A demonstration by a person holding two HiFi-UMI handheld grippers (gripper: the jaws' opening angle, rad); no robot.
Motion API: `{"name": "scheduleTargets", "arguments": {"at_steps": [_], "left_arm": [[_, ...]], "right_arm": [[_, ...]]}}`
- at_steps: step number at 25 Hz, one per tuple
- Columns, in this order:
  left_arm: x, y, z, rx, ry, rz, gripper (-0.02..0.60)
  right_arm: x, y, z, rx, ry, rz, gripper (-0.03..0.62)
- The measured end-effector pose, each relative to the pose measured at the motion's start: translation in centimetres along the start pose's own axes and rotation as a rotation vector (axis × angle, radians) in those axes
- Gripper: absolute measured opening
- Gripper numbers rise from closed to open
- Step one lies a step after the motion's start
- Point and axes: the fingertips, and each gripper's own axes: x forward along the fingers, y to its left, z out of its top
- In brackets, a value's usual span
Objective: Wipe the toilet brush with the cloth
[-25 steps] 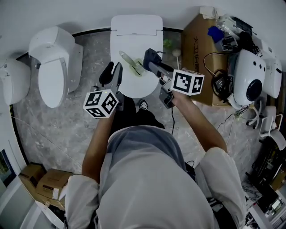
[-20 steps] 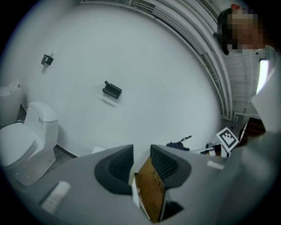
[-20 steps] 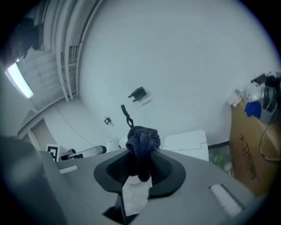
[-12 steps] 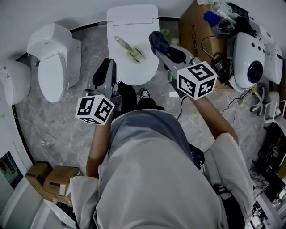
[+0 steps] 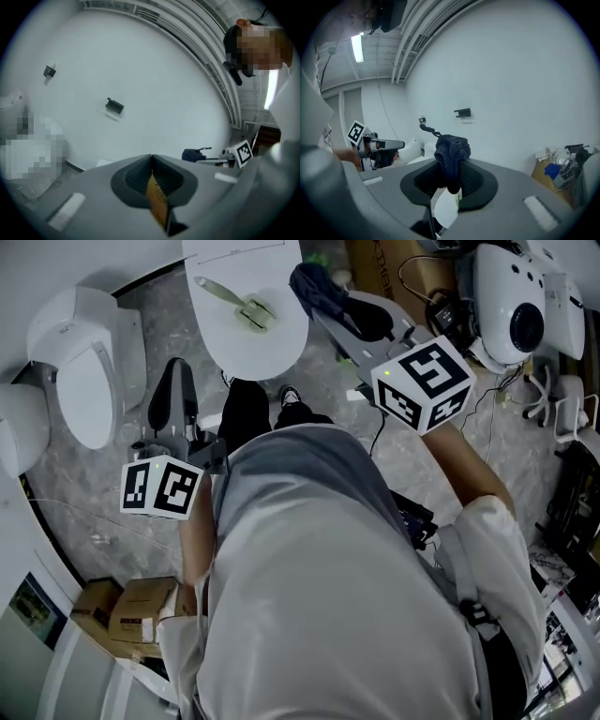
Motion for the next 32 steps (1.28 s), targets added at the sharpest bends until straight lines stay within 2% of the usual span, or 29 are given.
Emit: {"name": "scheduleTargets", "arguments": {"at_steps": [6, 11, 16, 23, 32], "left_arm": [[-0.8, -2.2, -0.7, 0.094, -0.012, 0.031, 0.0], [-1.0, -1.9, -0.8, 0.099, -0.028, 0.068, 0.0], [-1.5, -2.4, -0.2, 0.152, -0.039, 0.094, 0.0], [-1.9, -2.0, -0.1, 0.149, -0.044, 0.117, 0.0], [-1.7, -4.4, 0.0, 0.182, -0.051, 0.084, 0.0]], "right_arm": [[-2.2, 1.3, 0.6, -0.032, -0.061, -0.011, 0.078], [-2.9, 1.8, -0.2, -0.029, -0.037, -0.017, 0.078], [-3.3, 1.8, -1.1, -0.026, -0.016, -0.018, 0.078], [-3.0, 1.7, -1.0, -0.025, -0.013, -0.014, 0.075], [-3.9, 1.9, -1.1, -0.016, -0.026, -0.005, 0.074]]}}
